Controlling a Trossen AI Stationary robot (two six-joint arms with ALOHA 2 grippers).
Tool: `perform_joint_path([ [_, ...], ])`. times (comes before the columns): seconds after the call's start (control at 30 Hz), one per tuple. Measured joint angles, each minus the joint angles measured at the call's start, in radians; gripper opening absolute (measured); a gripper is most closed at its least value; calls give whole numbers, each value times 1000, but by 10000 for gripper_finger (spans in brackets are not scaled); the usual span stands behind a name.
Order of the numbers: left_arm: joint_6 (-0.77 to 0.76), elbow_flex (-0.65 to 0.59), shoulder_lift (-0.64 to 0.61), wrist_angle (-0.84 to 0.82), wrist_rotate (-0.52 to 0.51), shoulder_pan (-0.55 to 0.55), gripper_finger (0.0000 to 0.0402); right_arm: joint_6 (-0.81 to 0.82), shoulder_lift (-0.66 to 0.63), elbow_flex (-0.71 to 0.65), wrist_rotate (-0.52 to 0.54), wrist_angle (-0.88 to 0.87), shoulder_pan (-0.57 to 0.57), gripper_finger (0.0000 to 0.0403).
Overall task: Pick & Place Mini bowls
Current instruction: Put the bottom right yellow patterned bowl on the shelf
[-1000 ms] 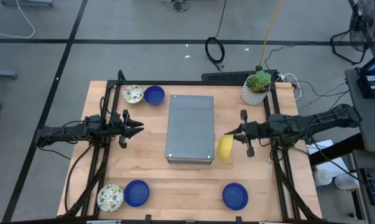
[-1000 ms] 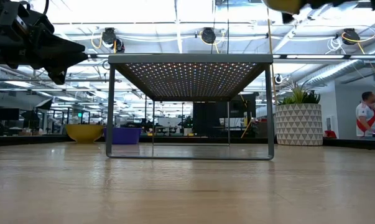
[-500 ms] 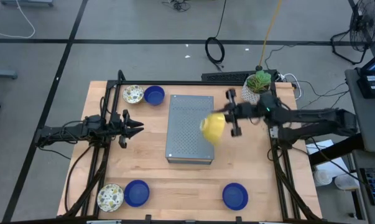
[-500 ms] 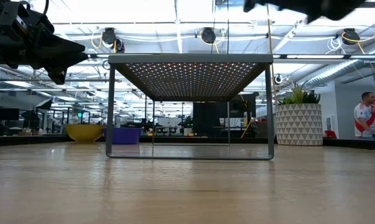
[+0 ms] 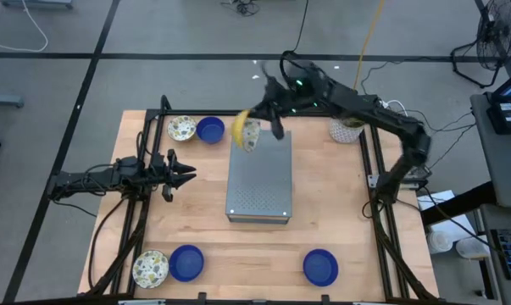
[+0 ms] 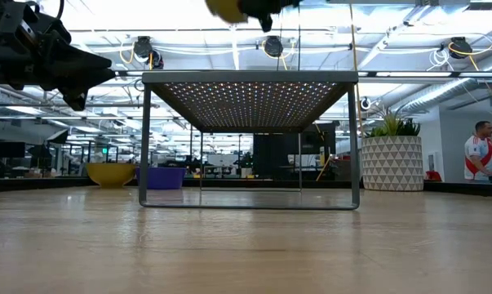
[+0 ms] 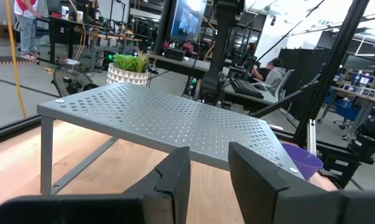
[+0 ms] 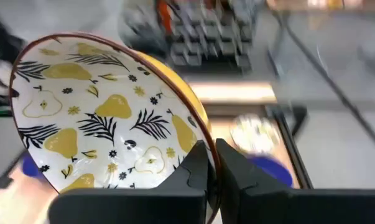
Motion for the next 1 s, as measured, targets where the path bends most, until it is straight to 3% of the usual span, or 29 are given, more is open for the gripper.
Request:
perform_joint_path([
  [0.13, 0, 0, 0, 0, 0, 0, 113, 14, 129, 197, 87, -277, -30, 2],
  [0.37, 0, 0, 0, 0, 0, 0, 113, 92, 245, 349, 116, -555, -71, 1],
  [0.7, 0, 0, 0, 0, 0, 0, 113, 131, 252, 293, 114, -864, -122, 1],
  [1.0, 0, 0, 0, 0, 0, 0, 113, 156, 252, 158, 115, -795, -141, 1],
])
